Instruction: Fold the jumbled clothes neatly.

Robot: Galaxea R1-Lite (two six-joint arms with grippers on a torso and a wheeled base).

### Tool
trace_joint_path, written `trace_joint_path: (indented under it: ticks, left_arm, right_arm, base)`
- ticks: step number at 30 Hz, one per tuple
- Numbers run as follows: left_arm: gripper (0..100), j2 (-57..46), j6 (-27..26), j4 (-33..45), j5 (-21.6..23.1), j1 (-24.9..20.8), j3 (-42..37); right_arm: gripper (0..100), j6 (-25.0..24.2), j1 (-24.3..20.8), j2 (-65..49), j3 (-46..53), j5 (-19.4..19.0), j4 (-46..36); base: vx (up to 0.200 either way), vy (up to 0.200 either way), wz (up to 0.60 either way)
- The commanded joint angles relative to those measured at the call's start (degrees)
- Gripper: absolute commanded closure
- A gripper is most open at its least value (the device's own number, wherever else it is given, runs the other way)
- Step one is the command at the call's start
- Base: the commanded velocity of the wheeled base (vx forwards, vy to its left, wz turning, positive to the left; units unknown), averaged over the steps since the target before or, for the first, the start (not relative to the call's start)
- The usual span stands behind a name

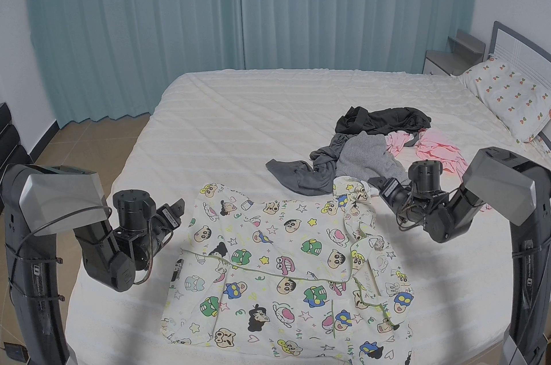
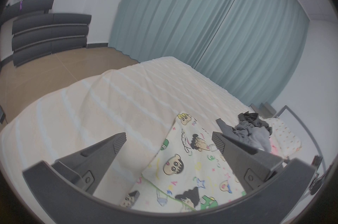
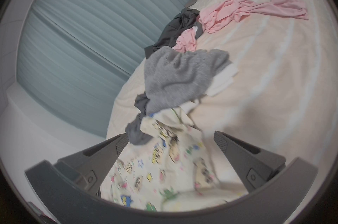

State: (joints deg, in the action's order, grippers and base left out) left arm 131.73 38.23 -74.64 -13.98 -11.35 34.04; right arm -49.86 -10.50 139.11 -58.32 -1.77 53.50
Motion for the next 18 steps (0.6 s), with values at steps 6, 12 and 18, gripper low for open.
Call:
trace_joint_path:
  ticks: [6, 12, 18]
  left_arm:
    - [0, -4.29, 12.57, -10.79, 9.68, -1.75, -15.05]
    - [0, -3.32, 13.63, -13.86, 11.43, -1.92, -16.55]
    - [0, -1.13, 13.54, -14.92, 11.52, -2.19, -16.55]
  right_arm:
    - [0, 18.04, 7.24, -8.41, 27.12, -15.9, 10.83]
    - [0, 22.88, 8.21, -6.74, 28.35, -19.06, 10.39]
    - [0, 27.27, 8.74, -2.88, 28.17, -20.47, 10.83]
  base:
    - [0.0, 0.0, 0.0]
    - [0.0, 0.0, 0.0]
    - [0.0, 0.0, 0.0]
